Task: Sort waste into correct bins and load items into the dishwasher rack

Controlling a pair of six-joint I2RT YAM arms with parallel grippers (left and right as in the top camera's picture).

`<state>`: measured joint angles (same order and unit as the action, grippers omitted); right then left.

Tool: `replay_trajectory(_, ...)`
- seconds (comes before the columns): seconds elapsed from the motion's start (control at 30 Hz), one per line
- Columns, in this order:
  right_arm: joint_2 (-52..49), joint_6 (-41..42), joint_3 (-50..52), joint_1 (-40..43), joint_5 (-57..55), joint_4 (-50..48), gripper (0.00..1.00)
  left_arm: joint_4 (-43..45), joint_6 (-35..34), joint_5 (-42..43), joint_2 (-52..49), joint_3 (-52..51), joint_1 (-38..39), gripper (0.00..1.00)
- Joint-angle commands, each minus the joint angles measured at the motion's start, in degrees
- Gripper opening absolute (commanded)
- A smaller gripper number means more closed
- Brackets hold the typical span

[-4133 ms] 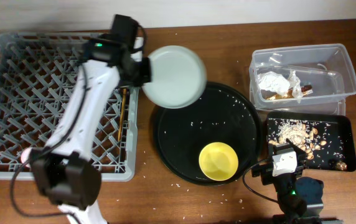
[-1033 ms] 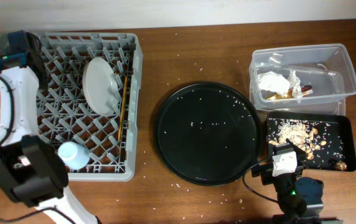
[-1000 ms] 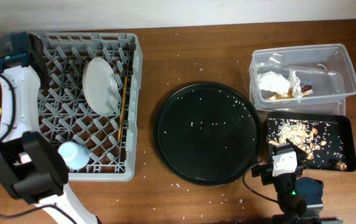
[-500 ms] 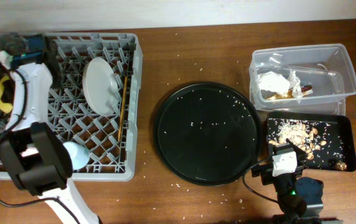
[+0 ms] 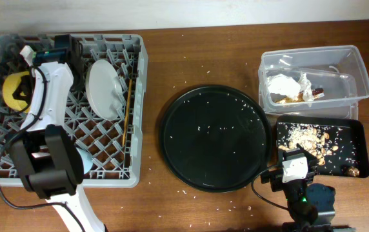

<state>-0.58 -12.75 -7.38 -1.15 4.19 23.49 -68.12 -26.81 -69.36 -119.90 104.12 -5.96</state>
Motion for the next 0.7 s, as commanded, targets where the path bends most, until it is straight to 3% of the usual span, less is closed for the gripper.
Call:
replay_trajectory(0.0,0.3,-0.3,0.5,0.4,0.3,-0.3,0.98,0.0,-0.8,2.8,-1.2,-3.6,1.0,0.0)
replay_trajectory(0.13,0.3,-0.3,0.5,0.4,0.3,-0.3,0.98,-0.4,-0.8,6.8,-1.2,-9.7,4.2,0.0)
replay_trajectory(0.27,0.3,-0.3,0.5,0.4,0.3,-0.3,0.99,-6.0,-2.8,11.3,-0.5,-9.3,7.7,0.03)
replay_trajectory(0.37,0.3,-0.3,0.5,0.4,0.3,-0.3,0.98,-8.6,-3.4,20.9,2.7,-6.3,7.6,0.24)
replay_trajectory(0.4,0.3,-0.3,0.5,0.4,0.3,-0.3,0.98,-8.9,-3.3,24.0,4.4,-5.2,7.6,0.36)
replay_trajectory(0.43,0.3,-0.3,0.5,0.4,0.3,-0.3,0.98,-8.9,-3.2,30.0,8.3,-3.1,7.5,0.7)
replay_trajectory(0.47,0.3,-0.3,0.5,0.4,0.3,-0.3,0.98,-8.9,-3.1,32.4,10.4,-2.3,7.6,0.79)
replay_trajectory(0.57,0.3,-0.3,0.5,0.4,0.3,-0.3,0.98,-8.9,-3.1,39.9,17.2,-0.2,7.6,0.92)
replay_trajectory(0.6,0.3,-0.3,0.5,0.4,0.3,-0.3,0.98,-8.9,-2.9,43.3,18.8,0.3,7.6,0.92)
replay_trajectory(0.67,0.3,-0.3,0.5,0.4,0.3,-0.3,0.98,-7.9,1.7,58.5,23.2,0.7,7.8,0.89)
